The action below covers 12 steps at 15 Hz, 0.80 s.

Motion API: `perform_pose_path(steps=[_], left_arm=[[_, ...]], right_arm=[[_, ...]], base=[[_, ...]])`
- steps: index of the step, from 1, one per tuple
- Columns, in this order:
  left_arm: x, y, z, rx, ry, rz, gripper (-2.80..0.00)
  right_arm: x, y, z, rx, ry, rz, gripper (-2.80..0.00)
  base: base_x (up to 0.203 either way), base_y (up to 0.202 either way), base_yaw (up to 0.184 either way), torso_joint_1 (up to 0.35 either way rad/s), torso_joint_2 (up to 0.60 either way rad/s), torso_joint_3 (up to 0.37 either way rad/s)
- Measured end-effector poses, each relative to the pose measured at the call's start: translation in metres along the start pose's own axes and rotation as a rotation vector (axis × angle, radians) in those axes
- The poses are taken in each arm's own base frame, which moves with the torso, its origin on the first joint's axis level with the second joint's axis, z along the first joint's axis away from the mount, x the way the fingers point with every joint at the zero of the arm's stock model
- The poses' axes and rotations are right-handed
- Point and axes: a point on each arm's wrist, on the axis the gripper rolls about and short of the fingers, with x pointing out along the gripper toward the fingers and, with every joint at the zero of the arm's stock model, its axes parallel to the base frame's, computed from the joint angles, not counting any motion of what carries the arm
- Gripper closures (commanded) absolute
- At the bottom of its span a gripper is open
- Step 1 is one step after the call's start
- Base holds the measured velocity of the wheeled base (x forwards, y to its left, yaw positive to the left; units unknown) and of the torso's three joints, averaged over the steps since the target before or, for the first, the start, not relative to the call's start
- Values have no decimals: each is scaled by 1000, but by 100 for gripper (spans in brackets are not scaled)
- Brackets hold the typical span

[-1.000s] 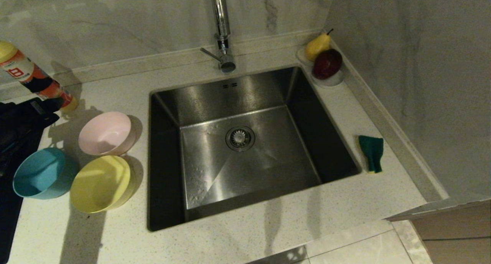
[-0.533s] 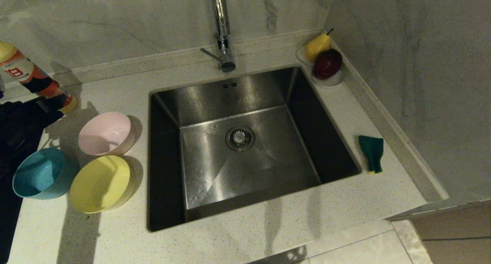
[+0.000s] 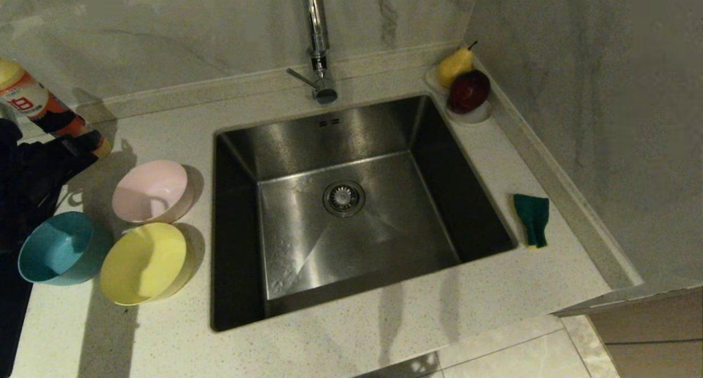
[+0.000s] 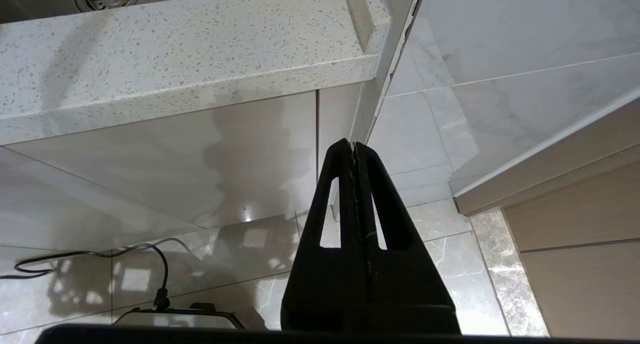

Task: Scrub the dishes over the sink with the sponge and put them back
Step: Grab the dish soap

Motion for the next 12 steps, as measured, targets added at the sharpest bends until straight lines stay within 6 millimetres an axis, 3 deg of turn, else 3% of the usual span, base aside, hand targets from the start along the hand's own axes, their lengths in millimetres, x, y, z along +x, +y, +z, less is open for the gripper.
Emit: perform_pose_path(steps=[1,9,12], left_arm=[[3,0,-1,0,-2,-1,0],[29,0,-3,5,-63,-11,0],[31,2,-9,3,-51,-4,0]], right_arm=[[0,0,0,0,0,0,0],[0,0,0,0,0,0,0],[0,0,0,0,0,0,0]], base=[[0,0,0,0,0,0],[0,0,0,0,0,0],[0,0,0,0,0,0]])
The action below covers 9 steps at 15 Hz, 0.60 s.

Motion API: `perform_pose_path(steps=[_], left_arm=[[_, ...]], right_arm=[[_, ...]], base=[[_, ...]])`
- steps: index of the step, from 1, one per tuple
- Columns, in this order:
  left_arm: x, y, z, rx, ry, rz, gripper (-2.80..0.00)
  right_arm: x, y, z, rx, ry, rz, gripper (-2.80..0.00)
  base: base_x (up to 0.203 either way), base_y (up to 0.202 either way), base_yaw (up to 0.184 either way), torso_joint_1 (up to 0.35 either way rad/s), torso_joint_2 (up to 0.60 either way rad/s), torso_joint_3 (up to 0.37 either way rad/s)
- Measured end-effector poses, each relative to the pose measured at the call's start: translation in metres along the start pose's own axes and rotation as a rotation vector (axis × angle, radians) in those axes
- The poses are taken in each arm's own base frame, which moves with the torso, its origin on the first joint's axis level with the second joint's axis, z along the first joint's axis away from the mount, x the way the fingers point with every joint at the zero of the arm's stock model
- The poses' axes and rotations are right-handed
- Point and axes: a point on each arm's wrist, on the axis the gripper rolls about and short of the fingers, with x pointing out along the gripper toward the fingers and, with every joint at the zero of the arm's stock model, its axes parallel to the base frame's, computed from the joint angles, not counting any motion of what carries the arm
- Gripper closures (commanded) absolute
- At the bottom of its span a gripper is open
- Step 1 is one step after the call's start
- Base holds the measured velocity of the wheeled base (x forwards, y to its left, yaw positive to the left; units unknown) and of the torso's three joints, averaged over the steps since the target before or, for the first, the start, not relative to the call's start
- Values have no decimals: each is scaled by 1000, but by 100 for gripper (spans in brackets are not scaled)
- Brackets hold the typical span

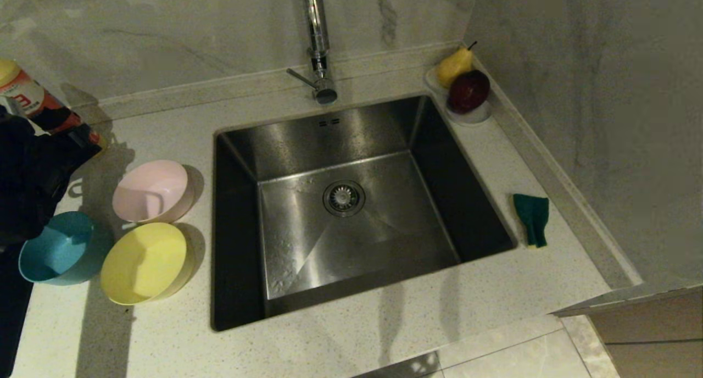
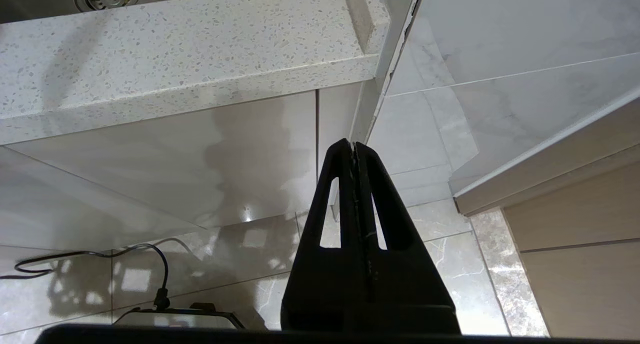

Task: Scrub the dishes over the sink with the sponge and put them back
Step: Grab the dish soap

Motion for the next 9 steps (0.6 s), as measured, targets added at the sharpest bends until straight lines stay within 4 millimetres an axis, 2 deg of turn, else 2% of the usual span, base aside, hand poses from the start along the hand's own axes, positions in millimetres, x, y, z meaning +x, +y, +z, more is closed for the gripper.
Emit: perform_pose_path(steps=[4,9], left_arm=[[-5,2,0,9,19,95,0],[-23,2,5,20,63,108,0]], right_arm=[[0,0,0,0,0,0,0],[0,0,0,0,0,0,0]], base=[[0,0,0,0,0,0],[0,0,0,0,0,0]])
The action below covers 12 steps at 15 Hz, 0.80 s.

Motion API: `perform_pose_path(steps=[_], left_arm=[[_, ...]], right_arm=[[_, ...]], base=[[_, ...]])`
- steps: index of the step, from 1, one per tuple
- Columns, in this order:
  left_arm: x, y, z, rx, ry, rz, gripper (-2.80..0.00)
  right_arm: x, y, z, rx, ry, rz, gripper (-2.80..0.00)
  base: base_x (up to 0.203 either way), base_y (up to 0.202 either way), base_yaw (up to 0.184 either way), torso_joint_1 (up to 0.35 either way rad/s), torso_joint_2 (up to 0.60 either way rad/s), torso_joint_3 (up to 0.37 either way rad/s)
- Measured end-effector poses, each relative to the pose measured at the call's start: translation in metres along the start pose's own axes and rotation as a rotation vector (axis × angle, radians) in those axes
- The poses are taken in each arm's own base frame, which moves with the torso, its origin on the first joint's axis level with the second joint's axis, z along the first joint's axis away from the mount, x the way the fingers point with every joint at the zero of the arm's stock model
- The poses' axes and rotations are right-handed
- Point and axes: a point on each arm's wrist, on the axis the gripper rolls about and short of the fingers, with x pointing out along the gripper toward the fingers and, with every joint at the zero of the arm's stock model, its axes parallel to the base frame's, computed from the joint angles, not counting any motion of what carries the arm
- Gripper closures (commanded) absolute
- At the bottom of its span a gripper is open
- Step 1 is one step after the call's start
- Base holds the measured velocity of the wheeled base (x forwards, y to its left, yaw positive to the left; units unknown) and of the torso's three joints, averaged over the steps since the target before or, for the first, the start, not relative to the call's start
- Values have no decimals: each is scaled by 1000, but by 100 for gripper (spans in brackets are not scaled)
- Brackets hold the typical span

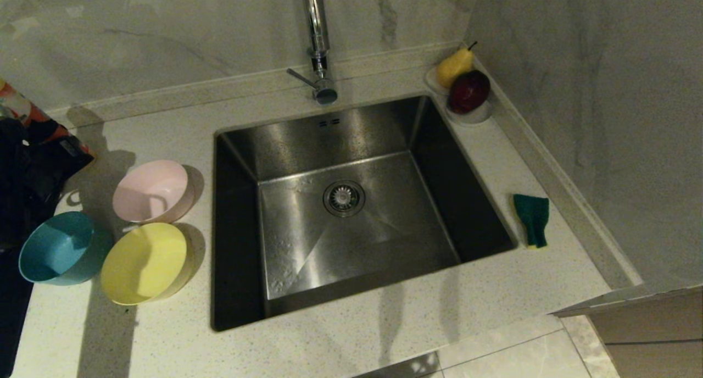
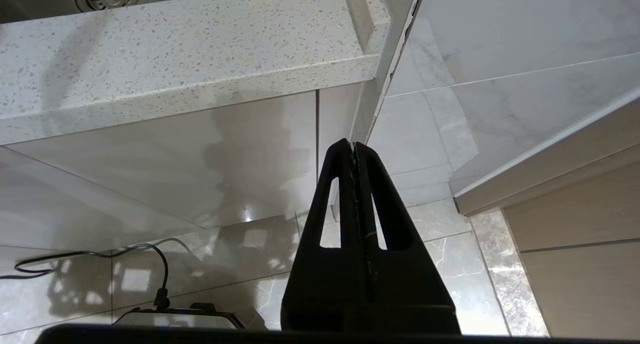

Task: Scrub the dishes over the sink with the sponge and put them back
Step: Grab the dish soap

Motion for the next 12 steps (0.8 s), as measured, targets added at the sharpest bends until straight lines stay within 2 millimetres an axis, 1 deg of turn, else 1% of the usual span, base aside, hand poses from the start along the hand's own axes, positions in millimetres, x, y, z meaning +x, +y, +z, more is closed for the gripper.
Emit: perform_pose_path(steps=[3,4,7,12], left_arm=[[-6,1,-2,0,16,1,0],[-7,1,-2,0,19,3,-280],[-7,0,-2,-2,24,0,-280],[-5,-1,5,-11,-54,-47,-280]], right_arm=[[0,0,0,0,0,0,0],[0,0,0,0,0,1,0],[0,0,0,0,0,0,0],[0,0,0,0,0,0,0]], base=[[0,0,0,0,0,0],[0,0,0,0,0,0],[0,0,0,0,0,0],[0,0,0,0,0,0]])
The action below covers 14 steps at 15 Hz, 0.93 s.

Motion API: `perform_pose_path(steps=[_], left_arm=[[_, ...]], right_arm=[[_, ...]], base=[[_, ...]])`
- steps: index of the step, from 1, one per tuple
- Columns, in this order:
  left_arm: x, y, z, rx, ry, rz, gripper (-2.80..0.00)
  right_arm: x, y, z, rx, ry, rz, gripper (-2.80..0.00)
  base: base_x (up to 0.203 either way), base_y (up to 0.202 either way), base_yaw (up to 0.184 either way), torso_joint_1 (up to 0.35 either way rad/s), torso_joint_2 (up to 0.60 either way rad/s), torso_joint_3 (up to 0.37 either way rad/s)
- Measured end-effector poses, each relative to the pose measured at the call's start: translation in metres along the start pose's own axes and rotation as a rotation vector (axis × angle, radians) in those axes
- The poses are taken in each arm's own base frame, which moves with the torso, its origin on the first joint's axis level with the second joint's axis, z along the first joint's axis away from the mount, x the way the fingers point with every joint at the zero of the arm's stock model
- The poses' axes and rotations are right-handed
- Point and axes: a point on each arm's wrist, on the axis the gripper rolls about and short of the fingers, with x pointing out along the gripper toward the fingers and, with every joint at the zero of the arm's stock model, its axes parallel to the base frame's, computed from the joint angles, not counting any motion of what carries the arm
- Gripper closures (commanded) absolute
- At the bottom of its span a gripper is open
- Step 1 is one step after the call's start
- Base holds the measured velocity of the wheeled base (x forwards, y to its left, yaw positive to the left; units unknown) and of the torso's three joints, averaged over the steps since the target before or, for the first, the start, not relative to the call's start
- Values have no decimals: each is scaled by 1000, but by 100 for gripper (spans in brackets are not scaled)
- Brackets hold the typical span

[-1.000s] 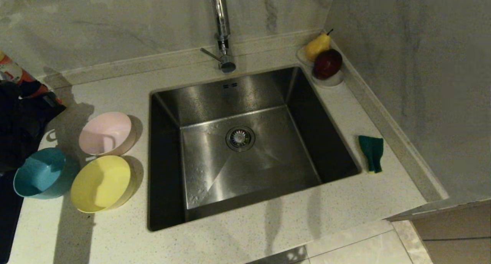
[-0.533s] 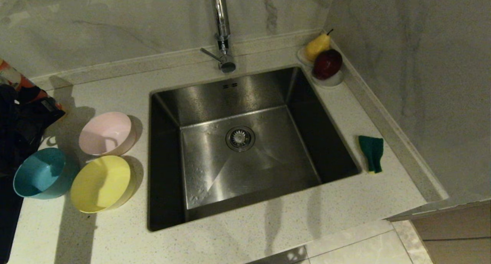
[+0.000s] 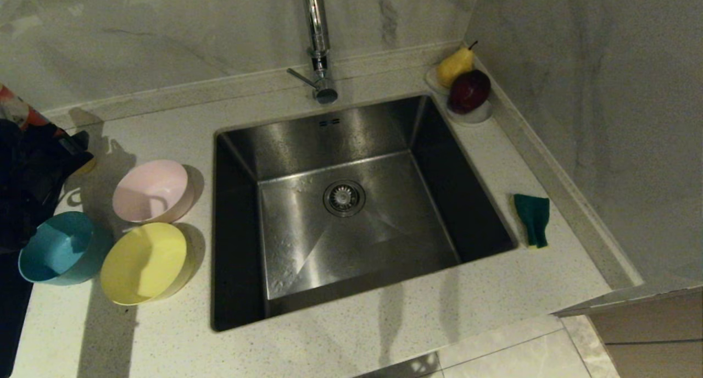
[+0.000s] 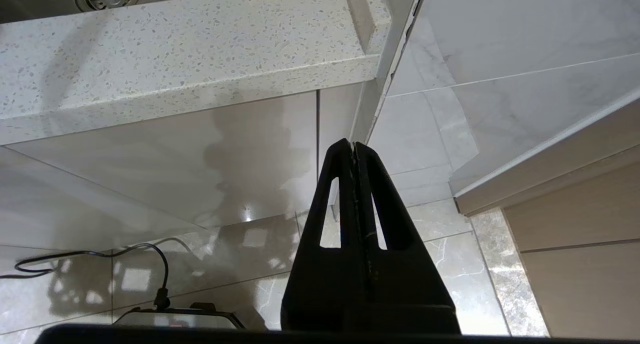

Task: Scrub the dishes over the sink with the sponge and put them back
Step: Grab the dish soap

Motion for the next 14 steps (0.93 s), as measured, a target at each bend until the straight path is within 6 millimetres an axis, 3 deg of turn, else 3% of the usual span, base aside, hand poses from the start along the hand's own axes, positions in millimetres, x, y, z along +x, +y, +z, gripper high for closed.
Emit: perform_pose_path(steps=[7,14], left_arm=[[21,-2,4,-3,-49,-9,-280],[37,1,-7,-2,-44,-4,-280]], right_arm=[[0,0,0,0,0,0,0],[0,0,0,1,0,0,0]], base=[[0,0,0,0,0,0],[0,0,0,0,0,0]])
